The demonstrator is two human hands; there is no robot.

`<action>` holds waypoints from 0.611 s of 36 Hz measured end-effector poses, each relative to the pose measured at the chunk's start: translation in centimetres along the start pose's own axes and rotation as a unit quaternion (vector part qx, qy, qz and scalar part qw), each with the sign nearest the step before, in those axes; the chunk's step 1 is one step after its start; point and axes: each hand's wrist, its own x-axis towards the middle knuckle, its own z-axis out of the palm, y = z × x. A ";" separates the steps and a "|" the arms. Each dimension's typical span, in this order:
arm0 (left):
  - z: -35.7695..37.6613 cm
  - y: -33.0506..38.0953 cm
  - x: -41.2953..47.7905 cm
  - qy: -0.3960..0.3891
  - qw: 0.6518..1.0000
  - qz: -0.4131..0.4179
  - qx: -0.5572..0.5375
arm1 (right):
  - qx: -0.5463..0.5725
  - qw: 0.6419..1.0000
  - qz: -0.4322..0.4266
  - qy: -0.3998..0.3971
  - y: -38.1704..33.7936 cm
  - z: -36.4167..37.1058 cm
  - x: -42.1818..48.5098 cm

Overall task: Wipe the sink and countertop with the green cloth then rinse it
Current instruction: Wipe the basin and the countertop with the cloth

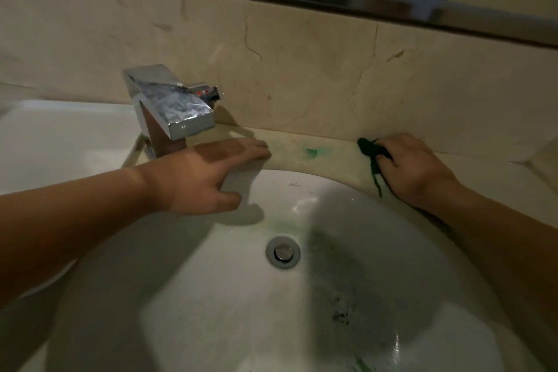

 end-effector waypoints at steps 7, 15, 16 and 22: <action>-0.2 0.0 0.2 -0.004 1.000 -0.012 -0.014 | 0.041 0.998 -0.029 -0.029 -1.8 -0.5 0.5; -0.3 0.4 0.2 -0.008 0.999 -0.021 -0.023 | 0.004 0.999 -0.024 -0.030 -7.5 0.8 2.5; -0.4 0.6 0.2 -0.007 0.999 -0.024 -0.028 | 0.002 0.999 -0.022 -0.032 -7.9 0.9 2.7; -0.8 1.2 0.0 0.000 0.999 -0.022 -0.030 | 0.053 0.991 -0.089 -0.082 -11.2 0.2 2.6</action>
